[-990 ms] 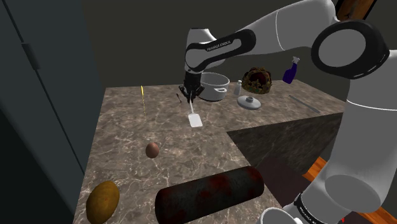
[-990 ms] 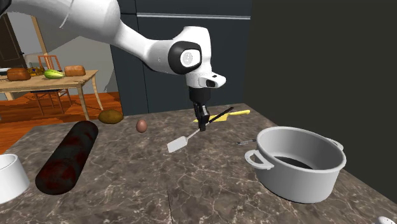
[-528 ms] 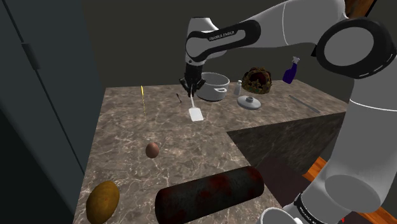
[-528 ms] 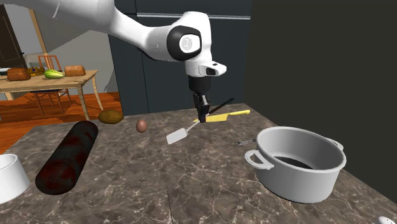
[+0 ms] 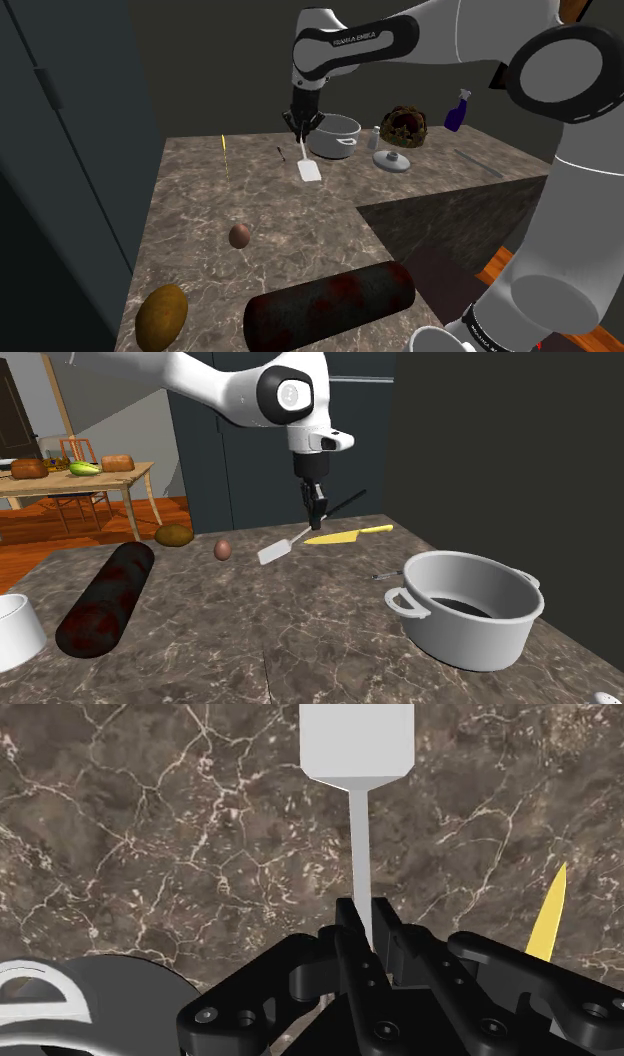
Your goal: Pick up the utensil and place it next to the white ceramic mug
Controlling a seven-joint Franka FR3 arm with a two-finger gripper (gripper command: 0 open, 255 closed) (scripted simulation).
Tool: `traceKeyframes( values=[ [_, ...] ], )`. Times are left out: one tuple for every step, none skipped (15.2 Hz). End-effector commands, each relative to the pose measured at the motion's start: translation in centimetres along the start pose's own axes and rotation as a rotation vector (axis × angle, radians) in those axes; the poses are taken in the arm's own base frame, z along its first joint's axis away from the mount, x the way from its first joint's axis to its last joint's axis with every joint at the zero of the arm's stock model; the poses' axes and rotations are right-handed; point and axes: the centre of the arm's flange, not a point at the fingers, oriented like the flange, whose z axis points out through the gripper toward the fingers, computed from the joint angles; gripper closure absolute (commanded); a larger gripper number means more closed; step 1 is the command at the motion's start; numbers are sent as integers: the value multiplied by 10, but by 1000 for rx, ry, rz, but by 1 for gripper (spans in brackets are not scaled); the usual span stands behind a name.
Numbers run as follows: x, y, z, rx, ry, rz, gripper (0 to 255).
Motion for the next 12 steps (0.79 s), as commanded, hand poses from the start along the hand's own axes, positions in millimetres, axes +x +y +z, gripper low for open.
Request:
traceKeyframes(
  values=[
    [-19,-5,-4,0,-1,0,255],
    [-32,-8,-5,0,-1,0,255],
    [-44,-12,-6,0,-1,0,255],
    [-57,-16,-7,0,-1,0,255],
    [-70,-20,-8,0,-1,0,255],
    [-82,-23,-9,0,-1,0,255],
    [-95,-27,-9,0,-1,0,255],
    [-108,-31,-10,0,-1,0,255],
    [-120,-35,-11,0,-1,0,255],
    [-133,-39,-12,0,-1,0,255],
    [-145,-42,-13,0,-1,0,255],
    [-158,-46,-14,0,-1,0,255]
  ],
)
